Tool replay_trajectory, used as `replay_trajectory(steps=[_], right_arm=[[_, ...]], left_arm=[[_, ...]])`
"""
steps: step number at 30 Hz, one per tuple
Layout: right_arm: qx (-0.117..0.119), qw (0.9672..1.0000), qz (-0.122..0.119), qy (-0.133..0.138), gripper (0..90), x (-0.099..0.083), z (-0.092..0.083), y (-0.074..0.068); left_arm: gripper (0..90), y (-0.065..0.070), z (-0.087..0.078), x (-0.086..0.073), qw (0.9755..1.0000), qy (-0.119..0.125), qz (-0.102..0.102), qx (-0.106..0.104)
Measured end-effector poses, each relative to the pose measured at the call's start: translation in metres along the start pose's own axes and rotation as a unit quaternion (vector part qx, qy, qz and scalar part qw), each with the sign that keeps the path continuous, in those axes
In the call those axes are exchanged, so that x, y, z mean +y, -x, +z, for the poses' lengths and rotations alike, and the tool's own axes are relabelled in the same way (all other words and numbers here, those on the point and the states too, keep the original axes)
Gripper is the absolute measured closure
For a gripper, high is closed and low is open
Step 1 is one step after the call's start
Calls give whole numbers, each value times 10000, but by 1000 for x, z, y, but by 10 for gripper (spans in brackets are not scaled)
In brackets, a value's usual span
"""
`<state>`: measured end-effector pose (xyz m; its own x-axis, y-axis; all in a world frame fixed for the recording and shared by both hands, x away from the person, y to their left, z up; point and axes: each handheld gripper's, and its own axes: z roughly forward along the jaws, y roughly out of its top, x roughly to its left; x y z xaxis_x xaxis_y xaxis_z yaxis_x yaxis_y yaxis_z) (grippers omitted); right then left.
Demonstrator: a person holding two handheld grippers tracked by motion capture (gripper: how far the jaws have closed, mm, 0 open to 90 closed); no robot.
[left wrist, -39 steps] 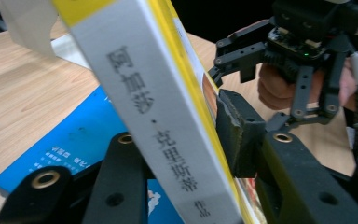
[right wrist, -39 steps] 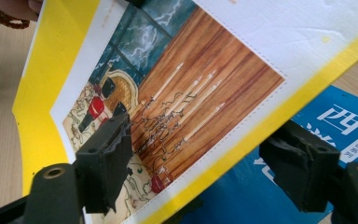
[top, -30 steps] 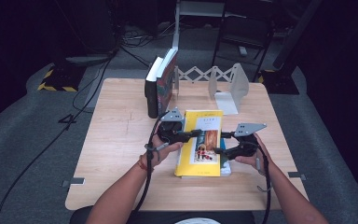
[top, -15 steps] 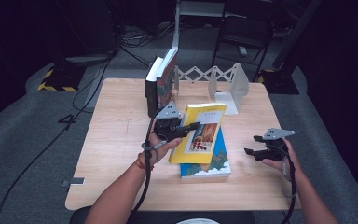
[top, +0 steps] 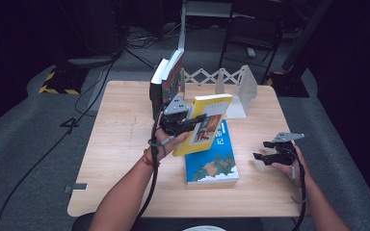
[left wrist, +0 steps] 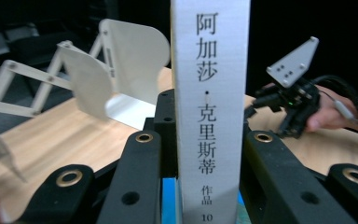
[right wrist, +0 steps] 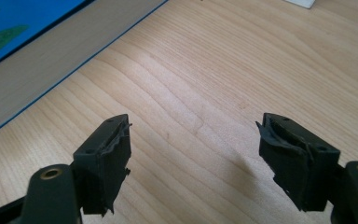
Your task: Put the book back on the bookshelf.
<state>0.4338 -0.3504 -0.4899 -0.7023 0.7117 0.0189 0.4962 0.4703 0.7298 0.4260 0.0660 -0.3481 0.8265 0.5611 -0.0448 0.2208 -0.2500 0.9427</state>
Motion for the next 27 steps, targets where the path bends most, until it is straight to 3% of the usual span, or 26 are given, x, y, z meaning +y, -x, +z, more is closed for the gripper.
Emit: replay_trajectory(steps=[3,8,10,15,19,21,27], right_arm=[[-42,10000,0,-5,256,0,2,0],[-56,9998,-54,-158,256,-1,7,-2],[-70,9998,-67,-168,256,-1,7,-2],[-51,9999,-39,-161,244,-2,11,-2],[-81,9999,48,-50,230,-3,12,-2],[-118,9999,-21,-55,219,-4,13,-2],[-158,9999,-31,56,216,-7,12,-4]], left_arm=[[749,-3,-1,2,9999,-21,107,133],[749,-10,-4,8,9995,10,102,305],[749,-11,-6,12,9987,24,210,473],[749,-21,-12,19,9974,146,174,686],[749,-30,-15,25,9952,231,168,941],[749,-36,-17,28,9935,285,77,1103],[749,-42,-21,34,9894,279,61,1426]])
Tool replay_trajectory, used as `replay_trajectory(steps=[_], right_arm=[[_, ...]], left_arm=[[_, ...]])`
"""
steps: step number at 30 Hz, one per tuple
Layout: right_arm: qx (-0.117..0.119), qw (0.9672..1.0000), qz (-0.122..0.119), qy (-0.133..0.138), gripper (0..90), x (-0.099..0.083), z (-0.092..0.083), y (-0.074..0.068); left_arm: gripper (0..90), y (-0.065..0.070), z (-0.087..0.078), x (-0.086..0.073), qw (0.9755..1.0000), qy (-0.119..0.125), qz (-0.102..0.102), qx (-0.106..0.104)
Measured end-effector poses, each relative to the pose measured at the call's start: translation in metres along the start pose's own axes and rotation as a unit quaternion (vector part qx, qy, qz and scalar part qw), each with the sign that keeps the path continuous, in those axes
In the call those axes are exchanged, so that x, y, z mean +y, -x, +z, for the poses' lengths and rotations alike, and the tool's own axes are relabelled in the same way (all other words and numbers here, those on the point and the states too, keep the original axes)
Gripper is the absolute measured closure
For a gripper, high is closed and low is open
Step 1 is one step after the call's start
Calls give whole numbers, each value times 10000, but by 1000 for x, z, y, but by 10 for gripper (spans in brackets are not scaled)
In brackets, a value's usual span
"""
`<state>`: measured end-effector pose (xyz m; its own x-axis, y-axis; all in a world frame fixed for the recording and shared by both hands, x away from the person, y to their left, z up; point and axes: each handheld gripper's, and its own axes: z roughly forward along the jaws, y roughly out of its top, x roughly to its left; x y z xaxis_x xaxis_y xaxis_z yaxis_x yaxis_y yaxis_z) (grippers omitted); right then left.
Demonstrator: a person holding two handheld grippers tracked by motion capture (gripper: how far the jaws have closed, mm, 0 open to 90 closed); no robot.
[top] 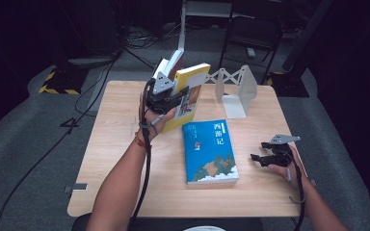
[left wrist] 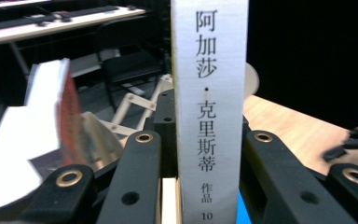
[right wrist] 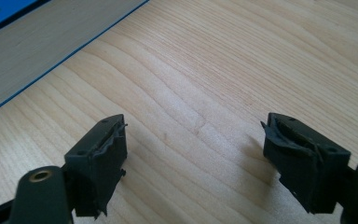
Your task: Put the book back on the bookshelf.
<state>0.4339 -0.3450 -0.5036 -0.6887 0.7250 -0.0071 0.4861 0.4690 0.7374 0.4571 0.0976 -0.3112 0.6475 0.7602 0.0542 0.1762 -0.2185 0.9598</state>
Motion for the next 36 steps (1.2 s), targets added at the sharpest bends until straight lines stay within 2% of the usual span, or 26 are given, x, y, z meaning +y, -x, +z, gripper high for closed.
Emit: replay_trajectory(steps=[4,7,8,9,14,19,24,25,28,29,33,36], right_arm=[[3,10000,9,10,216,0,0,0],[8,10000,11,20,216,0,0,0],[3,10000,14,27,216,0,0,0],[3,10000,14,27,216,0,0,0],[10,10000,4,32,215,-1,0,0],[8,10000,5,41,215,-1,0,0],[17,10000,-3,42,213,-1,0,0],[19,10000,4,44,212,-1,0,0],[15,10000,-2,41,211,-1,0,-1],[16,10000,-3,40,211,-1,0,-1],[21,10000,-10,44,210,-1,0,-1],[26,10000,-12,42,208,-1,0,-1]], left_arm=[[749,-4,1,5,9996,9,-3,266],[749,-5,2,6,9994,-22,3,343],[748,-6,5,6,9989,-57,13,456],[749,-6,5,6,9989,-57,13,456],[749,-9,12,7,9971,-143,-1,746],[749,-7,20,8,9935,-204,13,1124],[749,-7,28,8,9908,-266,-52,1327],[748,-7,30,8,9895,-276,-75,1415],[749,-7,36,7,9873,-306,-151,1550],[749,-7,36,7,9873,-306,-151,1550],[748,-6,46,6,9841,-388,-170,1723],[748,-7,51,4,9830,-409,-200,1781]])
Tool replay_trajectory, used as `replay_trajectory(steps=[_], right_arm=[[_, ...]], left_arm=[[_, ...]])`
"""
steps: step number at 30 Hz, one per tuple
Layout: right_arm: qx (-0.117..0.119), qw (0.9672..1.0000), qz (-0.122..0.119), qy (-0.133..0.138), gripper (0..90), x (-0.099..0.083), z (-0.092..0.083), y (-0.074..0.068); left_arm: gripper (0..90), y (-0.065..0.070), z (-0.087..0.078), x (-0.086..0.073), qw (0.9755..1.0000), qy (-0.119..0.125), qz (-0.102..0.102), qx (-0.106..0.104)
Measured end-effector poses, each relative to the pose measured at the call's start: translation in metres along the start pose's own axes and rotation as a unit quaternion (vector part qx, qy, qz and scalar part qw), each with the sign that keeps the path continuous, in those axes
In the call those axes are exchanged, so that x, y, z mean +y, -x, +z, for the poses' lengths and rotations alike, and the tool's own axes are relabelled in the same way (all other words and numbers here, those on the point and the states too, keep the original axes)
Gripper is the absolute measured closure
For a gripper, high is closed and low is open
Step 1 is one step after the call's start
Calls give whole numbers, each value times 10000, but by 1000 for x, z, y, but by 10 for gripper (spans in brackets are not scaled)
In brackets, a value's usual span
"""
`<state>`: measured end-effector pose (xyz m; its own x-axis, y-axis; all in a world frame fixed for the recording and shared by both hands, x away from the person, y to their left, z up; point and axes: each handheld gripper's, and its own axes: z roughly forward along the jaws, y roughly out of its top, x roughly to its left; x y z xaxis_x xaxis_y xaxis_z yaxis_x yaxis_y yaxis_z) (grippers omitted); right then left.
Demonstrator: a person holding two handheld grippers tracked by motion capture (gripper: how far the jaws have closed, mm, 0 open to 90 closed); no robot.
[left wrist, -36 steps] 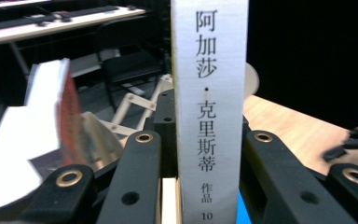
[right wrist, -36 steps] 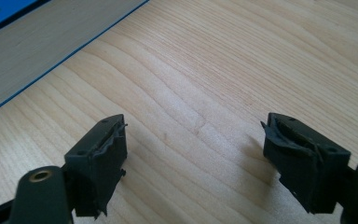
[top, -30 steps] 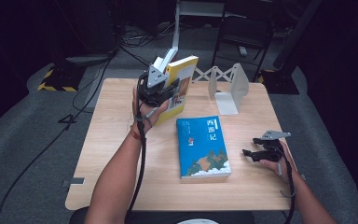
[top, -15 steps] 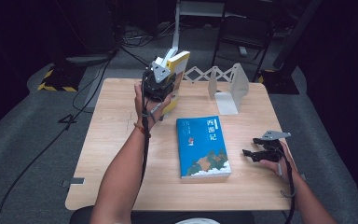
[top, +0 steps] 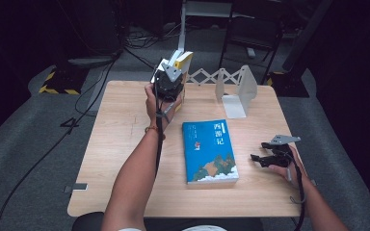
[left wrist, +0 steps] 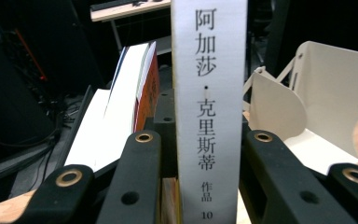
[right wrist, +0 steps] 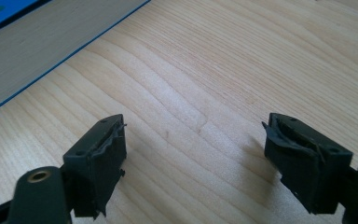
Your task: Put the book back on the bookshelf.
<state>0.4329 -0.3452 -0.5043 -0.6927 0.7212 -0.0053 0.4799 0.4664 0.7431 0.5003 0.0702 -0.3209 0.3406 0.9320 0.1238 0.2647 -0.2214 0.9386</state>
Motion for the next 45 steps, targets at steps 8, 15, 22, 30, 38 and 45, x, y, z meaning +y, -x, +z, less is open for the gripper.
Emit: replay_trajectory(steps=[8,15,22,30,38,45], right_arm=[[7,10000,-15,-6,205,0,0,0],[19,10000,-22,-7,203,0,0,0],[20,10000,-28,-4,202,0,0,0],[48,10000,-48,-7,200,0,0,0],[55,10000,-60,-8,197,0,0,0],[59,10000,-59,-13,196,0,0,0]], left_arm=[[749,6,17,-6,9996,-154,10,221],[748,10,29,-6,9981,-272,-70,541],[748,18,40,-7,9975,-332,-59,624],[746,18,56,-17,9967,-432,-30,690],[739,21,63,-21,9956,-513,47,777],[737,21,62,-32,9961,-481,-125,726]])
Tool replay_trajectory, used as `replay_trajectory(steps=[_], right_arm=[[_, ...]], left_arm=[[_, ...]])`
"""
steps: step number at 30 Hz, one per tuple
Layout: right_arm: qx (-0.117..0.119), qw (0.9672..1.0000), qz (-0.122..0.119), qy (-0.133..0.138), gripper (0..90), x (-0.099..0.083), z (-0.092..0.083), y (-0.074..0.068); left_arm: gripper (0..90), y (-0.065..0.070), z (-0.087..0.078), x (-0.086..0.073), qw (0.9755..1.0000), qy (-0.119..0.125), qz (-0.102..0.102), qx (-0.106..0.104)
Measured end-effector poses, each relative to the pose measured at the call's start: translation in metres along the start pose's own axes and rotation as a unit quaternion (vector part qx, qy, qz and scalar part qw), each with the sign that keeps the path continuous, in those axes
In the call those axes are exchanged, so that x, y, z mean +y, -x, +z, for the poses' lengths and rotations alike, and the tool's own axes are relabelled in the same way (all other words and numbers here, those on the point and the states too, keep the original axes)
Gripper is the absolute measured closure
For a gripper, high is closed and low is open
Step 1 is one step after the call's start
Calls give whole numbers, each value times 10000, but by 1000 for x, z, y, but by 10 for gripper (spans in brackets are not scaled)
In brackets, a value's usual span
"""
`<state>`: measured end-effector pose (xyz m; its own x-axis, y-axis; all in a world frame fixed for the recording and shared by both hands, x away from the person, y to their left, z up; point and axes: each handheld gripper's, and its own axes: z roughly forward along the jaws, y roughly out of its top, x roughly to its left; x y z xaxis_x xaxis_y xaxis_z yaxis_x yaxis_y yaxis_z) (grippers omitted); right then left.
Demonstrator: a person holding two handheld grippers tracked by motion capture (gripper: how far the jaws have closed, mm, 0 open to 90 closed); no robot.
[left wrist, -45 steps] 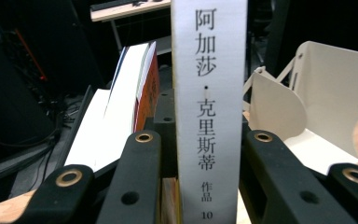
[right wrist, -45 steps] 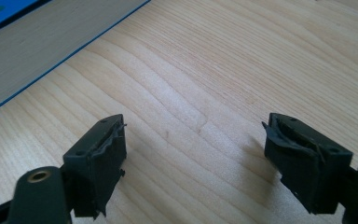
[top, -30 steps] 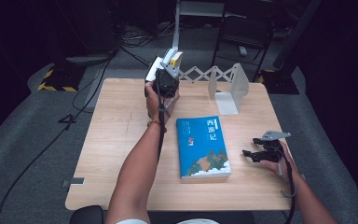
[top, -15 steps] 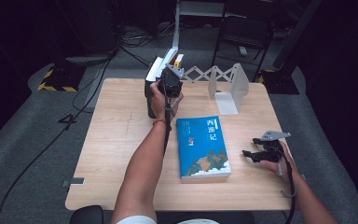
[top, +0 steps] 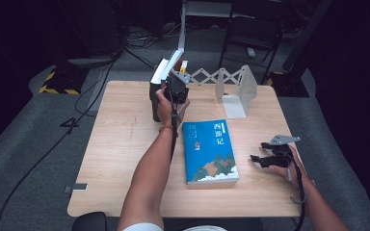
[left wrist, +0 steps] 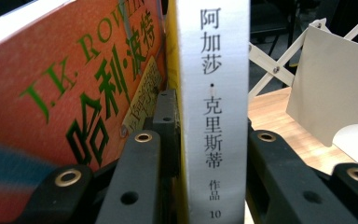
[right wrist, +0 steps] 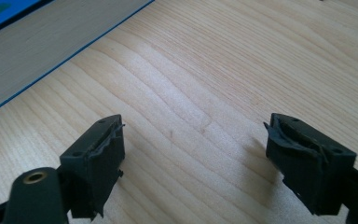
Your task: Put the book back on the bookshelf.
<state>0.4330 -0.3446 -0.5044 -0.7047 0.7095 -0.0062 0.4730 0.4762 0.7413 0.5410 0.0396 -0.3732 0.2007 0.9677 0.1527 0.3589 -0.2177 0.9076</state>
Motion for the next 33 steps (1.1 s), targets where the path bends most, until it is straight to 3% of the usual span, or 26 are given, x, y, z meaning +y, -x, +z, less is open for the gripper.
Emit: replay_trajectory(steps=[11,25,29,33], right_arm=[[-11,10000,-1,-4,194,0,0,0],[-20,10000,-2,-6,193,0,0,0],[-20,10000,0,-7,192,0,0,0],[-24,10000,3,-7,192,0,0,-1]], left_arm=[[696,2,-11,-8,9996,-27,204,-194],[676,3,-28,-35,9983,-111,190,-547],[697,5,-33,-44,9977,-18,225,-632],[734,10,-35,-51,9974,113,433,-564]])
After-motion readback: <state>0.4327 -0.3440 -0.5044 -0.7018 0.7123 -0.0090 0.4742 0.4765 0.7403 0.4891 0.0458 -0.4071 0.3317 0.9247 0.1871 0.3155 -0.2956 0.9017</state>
